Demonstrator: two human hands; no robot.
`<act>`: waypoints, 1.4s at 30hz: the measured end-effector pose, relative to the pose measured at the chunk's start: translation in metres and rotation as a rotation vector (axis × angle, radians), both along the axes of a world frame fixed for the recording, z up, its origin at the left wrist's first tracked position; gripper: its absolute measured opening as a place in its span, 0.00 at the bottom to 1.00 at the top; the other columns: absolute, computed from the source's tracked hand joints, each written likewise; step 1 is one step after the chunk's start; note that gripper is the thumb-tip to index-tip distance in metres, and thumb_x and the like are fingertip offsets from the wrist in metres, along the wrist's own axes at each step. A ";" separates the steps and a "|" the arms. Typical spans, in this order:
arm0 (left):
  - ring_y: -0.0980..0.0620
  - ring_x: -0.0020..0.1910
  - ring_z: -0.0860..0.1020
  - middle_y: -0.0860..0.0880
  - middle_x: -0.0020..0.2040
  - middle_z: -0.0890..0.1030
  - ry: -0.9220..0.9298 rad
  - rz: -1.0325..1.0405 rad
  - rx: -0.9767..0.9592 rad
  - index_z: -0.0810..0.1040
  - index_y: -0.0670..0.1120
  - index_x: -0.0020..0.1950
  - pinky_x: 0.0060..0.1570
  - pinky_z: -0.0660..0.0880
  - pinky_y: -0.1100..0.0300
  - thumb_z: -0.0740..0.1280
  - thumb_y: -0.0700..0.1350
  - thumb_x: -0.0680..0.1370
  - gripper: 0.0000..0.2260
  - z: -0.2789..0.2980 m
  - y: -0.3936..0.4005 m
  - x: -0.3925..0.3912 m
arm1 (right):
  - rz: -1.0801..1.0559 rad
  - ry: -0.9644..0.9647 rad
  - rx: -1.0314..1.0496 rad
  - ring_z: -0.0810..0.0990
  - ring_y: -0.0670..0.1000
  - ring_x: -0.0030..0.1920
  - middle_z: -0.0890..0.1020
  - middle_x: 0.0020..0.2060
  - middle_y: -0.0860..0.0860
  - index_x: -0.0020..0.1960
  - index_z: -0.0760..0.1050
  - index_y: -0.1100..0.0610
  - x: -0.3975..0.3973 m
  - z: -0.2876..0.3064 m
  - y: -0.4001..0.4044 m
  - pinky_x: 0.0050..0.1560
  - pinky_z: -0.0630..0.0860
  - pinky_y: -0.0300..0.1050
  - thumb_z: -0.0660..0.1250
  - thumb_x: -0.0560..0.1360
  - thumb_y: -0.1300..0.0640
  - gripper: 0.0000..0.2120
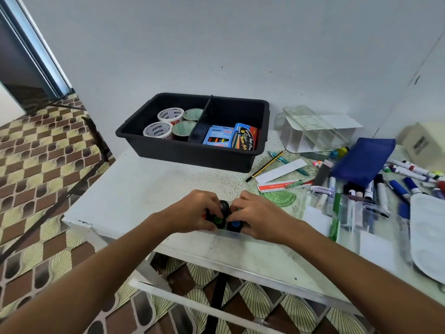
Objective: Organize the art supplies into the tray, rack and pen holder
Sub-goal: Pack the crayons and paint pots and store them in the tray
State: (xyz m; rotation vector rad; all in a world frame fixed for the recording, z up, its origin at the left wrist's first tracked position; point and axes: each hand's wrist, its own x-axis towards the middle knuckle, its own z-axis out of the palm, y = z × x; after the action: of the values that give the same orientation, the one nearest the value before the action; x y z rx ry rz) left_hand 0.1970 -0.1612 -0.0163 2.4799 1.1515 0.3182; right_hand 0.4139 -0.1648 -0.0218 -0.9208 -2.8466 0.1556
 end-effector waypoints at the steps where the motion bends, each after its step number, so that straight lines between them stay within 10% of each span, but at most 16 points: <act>1: 0.58 0.40 0.75 0.50 0.46 0.81 -0.015 -0.009 -0.002 0.85 0.46 0.48 0.41 0.71 0.70 0.76 0.46 0.68 0.09 0.000 0.000 -0.001 | 0.006 -0.020 -0.010 0.72 0.53 0.45 0.80 0.43 0.49 0.54 0.82 0.53 -0.002 0.003 0.000 0.36 0.72 0.46 0.76 0.66 0.60 0.16; 25: 0.53 0.55 0.75 0.51 0.51 0.83 -0.158 0.114 0.376 0.84 0.45 0.52 0.48 0.73 0.52 0.68 0.57 0.72 0.18 -0.034 -0.016 -0.033 | -0.176 0.063 -0.134 0.65 0.51 0.58 0.72 0.57 0.50 0.65 0.75 0.51 -0.019 0.008 0.000 0.57 0.68 0.47 0.67 0.76 0.47 0.19; 42: 0.50 0.58 0.76 0.48 0.56 0.82 -0.106 0.101 0.223 0.85 0.48 0.52 0.53 0.76 0.56 0.64 0.54 0.75 0.16 -0.033 -0.021 -0.048 | -0.022 -0.206 0.010 0.65 0.55 0.64 0.69 0.64 0.54 0.61 0.76 0.56 -0.046 0.011 0.009 0.62 0.68 0.53 0.64 0.76 0.52 0.16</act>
State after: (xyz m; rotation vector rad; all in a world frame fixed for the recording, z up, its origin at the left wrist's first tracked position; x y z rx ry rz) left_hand 0.1489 -0.1824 -0.0491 2.5606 1.2605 0.6301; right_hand 0.3680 -0.1558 -0.0108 -1.0209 -3.0189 0.0465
